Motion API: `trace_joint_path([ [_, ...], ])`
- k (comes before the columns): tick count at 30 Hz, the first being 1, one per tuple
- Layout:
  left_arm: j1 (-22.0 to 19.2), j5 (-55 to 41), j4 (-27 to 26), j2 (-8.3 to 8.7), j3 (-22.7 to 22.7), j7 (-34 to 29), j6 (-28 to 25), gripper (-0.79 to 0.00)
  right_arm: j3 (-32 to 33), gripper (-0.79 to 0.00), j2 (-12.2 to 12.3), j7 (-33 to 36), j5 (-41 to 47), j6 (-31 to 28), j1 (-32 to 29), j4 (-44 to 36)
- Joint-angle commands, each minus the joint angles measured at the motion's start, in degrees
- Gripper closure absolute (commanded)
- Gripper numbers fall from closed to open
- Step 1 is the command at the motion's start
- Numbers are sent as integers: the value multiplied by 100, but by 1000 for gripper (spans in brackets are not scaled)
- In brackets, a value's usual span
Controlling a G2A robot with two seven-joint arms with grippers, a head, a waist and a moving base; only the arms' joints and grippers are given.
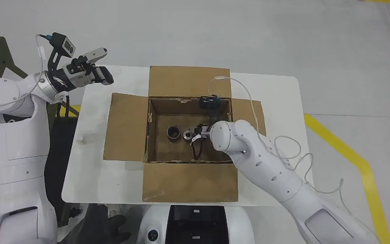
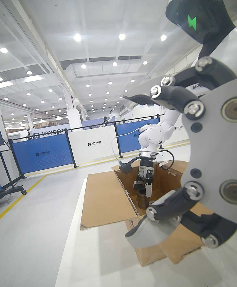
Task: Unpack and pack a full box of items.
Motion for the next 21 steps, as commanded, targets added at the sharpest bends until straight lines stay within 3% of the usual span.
trace_joint_path([
  [1,0,0,0,0,0,0,0,-785,-16,-643,-24,0,7,22,20,74],
  [9,0,0,0,0,0,0,0,-785,-51,-560,-117,-43,-1,140,84,299],
  [17,0,0,0,0,0,0,0,-785,-92,-554,-202,-52,-11,209,126,506],
  [20,0,0,0,0,0,0,0,-785,-107,-369,-229,-42,-36,253,134,530],
  [21,0,0,0,0,0,0,0,-785,-115,-274,-235,-39,-62,271,135,521],
])
